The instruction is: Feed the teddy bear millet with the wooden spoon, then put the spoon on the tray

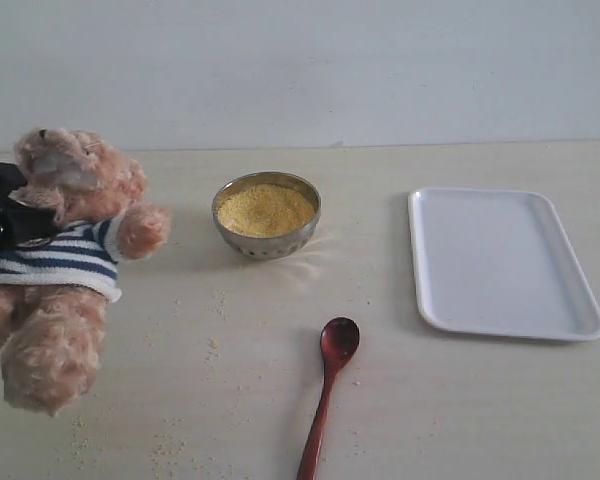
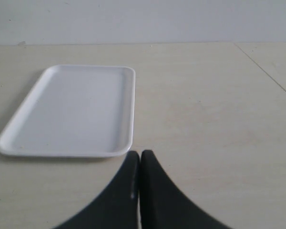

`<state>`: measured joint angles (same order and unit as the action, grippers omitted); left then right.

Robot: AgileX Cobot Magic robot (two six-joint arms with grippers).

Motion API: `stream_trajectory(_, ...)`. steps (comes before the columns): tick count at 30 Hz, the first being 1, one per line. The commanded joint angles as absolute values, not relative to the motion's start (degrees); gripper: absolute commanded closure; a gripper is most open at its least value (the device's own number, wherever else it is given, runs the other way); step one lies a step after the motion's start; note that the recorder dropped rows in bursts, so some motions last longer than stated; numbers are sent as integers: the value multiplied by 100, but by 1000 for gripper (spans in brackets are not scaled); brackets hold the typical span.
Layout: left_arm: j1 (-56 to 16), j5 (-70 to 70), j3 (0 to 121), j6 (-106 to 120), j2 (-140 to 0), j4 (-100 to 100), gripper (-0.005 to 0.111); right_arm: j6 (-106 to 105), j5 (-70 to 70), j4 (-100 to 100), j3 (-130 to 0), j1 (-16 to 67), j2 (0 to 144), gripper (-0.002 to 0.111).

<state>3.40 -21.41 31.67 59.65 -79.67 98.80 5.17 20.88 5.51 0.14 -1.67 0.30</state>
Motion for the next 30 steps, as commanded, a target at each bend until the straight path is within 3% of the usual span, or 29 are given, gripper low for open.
stream_trajectory(1, 340, -3296, 3111, 5685, -7833, 9995, 102, 508, 2074, 563, 0, -151, 0, 108)
stream_trajectory(10, 340, -2079, 3410, 5630, -7833, 9995, 102, 508, 2074, 563, 0, -151, 0, 108)
stream_trajectory(24, 340, -2301, 3424, 5951, -7833, 9995, 102, -101, 1822, 1296, 0, -151, 0, 108)
stream_trajectory(30, 340, -2508, 3530, 5913, -7843, 9995, 102, 1760, 110, -1868, 0, -151, 0, 108)
